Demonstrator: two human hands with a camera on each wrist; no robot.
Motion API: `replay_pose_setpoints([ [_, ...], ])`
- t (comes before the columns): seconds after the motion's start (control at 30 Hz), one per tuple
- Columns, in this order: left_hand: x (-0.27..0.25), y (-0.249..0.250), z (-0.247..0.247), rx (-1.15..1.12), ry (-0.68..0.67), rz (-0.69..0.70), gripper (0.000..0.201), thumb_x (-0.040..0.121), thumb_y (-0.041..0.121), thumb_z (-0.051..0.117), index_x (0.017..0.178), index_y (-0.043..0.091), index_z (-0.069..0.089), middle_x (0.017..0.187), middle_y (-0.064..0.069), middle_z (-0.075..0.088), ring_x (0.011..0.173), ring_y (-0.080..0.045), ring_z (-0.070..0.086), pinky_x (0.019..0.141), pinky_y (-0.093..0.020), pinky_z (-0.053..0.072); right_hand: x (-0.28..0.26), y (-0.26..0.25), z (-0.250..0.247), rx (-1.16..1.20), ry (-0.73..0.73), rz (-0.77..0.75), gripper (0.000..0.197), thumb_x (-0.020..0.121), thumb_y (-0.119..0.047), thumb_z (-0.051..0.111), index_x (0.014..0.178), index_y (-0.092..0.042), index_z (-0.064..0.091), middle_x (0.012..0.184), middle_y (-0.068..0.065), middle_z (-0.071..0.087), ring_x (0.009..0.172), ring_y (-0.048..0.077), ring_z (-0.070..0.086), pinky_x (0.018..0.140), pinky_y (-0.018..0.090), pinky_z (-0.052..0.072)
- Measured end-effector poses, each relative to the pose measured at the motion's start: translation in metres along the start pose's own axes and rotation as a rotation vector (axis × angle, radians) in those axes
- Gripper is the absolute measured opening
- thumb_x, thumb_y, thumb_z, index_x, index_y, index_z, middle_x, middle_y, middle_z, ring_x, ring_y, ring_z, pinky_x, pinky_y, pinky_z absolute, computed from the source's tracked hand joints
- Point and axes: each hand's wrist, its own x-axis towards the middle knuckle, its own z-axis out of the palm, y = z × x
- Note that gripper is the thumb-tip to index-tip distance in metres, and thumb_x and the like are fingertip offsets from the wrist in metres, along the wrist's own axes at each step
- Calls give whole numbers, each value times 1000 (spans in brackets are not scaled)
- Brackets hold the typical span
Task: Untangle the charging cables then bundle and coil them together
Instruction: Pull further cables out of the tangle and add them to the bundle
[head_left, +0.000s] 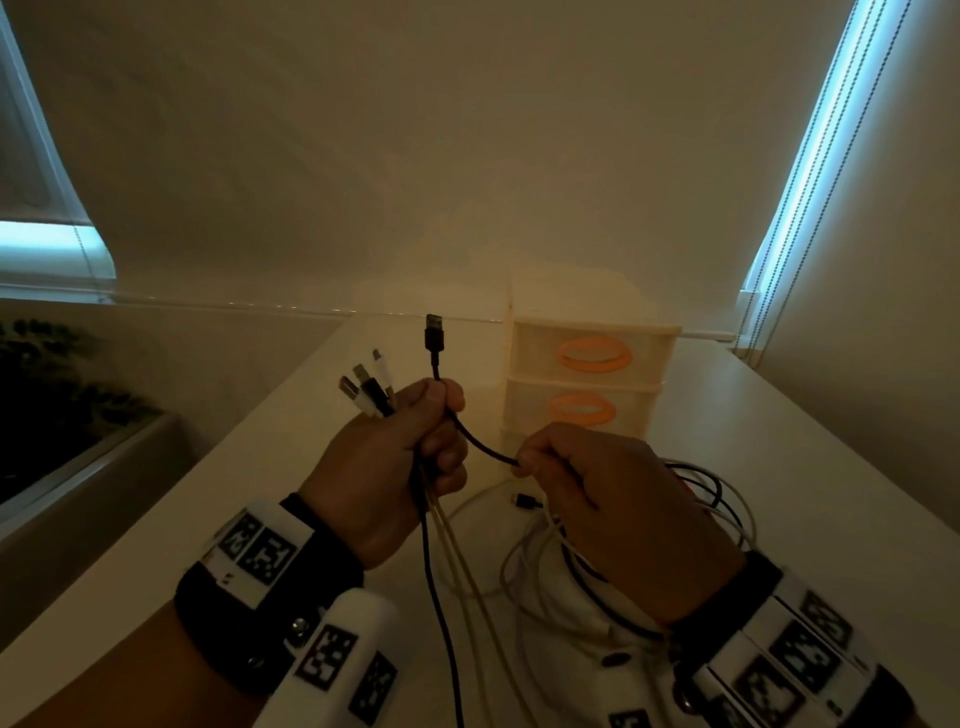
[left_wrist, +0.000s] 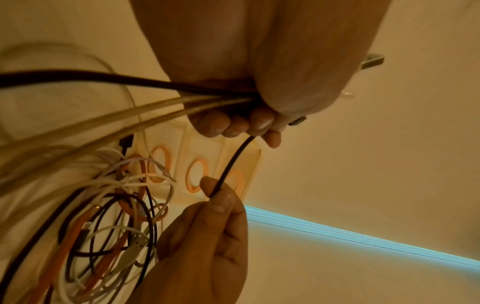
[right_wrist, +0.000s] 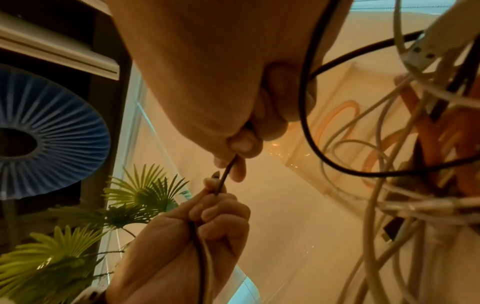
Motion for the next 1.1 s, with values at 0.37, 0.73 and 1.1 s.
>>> replay_pose_setpoints([
  [0.37, 6, 15, -9, -441, 52, -53, 28, 102, 16, 42, 77, 12, 52, 90, -12, 72, 96, -29, 73, 84, -43, 59, -7, 33, -26, 108, -246, 332, 24, 99, -28, 56, 85, -37, 73, 77, -13, 70, 69, 11, 65, 65, 27, 52],
  [0.73, -16, -11, 15, -52, -316, -283, 29, 96, 20, 41, 71, 11, 51, 77, -23, 69, 57, -31, 67, 54, -32, 53, -7, 30, -11, -27, -121, 309, 14, 96, -26, 60, 95, -23, 74, 94, -18, 70, 86, -3, 62, 75, 9, 44],
  [1.1, -10, -20, 20, -240, -177, -269, 28, 104, 21, 38, 82, 8, 49, 89, -16, 69, 83, -31, 68, 80, -40, 58, -6, 13, -1, 84, -20, -43, 14, 83, -24, 74, 97, -19, 75, 88, -14, 62, 83, 0, 59, 71, 13, 46],
])
